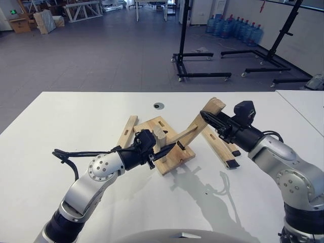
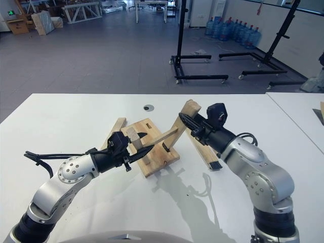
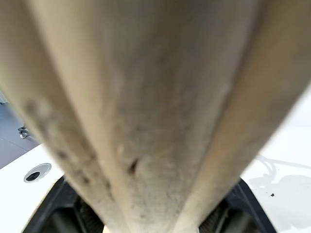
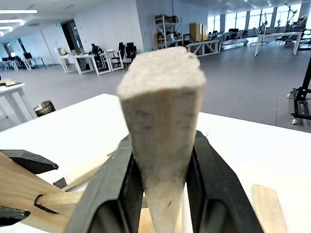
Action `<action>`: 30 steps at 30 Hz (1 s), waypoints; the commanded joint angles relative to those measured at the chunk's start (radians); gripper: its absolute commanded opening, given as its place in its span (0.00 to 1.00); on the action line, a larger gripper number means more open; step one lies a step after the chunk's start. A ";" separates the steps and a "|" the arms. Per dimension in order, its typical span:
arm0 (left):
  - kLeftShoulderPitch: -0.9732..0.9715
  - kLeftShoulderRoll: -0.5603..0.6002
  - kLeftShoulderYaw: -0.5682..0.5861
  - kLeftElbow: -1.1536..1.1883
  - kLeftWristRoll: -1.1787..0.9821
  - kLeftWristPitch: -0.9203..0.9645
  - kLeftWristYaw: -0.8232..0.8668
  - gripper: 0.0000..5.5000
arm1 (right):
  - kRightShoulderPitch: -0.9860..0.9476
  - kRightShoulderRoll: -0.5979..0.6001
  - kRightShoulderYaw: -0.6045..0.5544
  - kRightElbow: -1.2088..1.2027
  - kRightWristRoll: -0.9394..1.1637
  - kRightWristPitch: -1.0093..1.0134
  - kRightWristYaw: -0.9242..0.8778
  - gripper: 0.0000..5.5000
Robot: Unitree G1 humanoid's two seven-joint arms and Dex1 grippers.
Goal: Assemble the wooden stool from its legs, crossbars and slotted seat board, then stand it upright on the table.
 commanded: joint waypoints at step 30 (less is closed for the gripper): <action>0.051 -0.004 -0.031 0.055 0.068 0.040 -0.011 0.39 | -0.139 -0.107 -0.068 -0.003 0.395 0.270 -0.294 0.18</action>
